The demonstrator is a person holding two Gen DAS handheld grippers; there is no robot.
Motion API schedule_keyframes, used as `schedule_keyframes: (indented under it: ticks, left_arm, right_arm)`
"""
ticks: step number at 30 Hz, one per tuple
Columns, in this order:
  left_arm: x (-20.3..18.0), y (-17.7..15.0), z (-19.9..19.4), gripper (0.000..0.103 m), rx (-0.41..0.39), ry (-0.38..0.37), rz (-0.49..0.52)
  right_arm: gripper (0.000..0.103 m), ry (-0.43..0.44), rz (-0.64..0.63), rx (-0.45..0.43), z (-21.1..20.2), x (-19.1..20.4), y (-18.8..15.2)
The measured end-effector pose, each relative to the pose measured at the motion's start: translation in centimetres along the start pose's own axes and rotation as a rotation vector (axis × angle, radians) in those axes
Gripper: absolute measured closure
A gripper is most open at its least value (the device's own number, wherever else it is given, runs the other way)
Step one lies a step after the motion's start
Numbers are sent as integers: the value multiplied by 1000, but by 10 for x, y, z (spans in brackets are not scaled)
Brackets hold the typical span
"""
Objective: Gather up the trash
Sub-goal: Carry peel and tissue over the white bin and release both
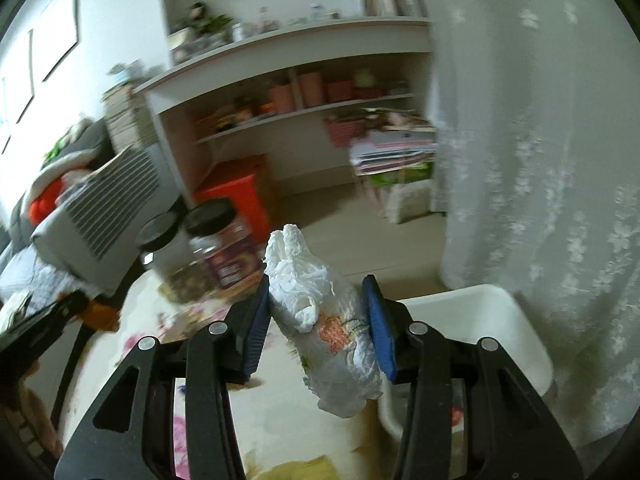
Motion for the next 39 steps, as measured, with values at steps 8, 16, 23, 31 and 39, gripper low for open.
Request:
schedule_keyframes:
  ticks: [8, 16, 23, 31, 39]
  left_arm:
    - [-71, -9, 10, 91, 16, -83, 61]
    - [-158, -25, 27, 92, 53, -185, 123]
    - [-219, -42, 40, 91, 91, -242, 176]
    - [-269, -59, 52, 91, 125, -278, 244]
    - [-290, -74, 55, 52, 144, -303, 297]
  right_arm:
    - [44, -138, 89, -4, 5, -72, 4]
    - [8, -258, 234, -30, -13, -140, 2]
    - [7, -325, 298, -31, -31, -185, -3]
    - [7, -386, 301, -6, -46, -215, -12]
    - [7, -424, 308, -4, -57, -231, -18]
Point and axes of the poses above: each gripper's, at about its wrist camera, not at the fingertips, and z roughly the way its jaws point, x to its left, y to its top, the point moved 5 cm from there along z, roughly the way its jaws point, and after that the axes turned 5 degrees about -z, right-handed, at the moved point
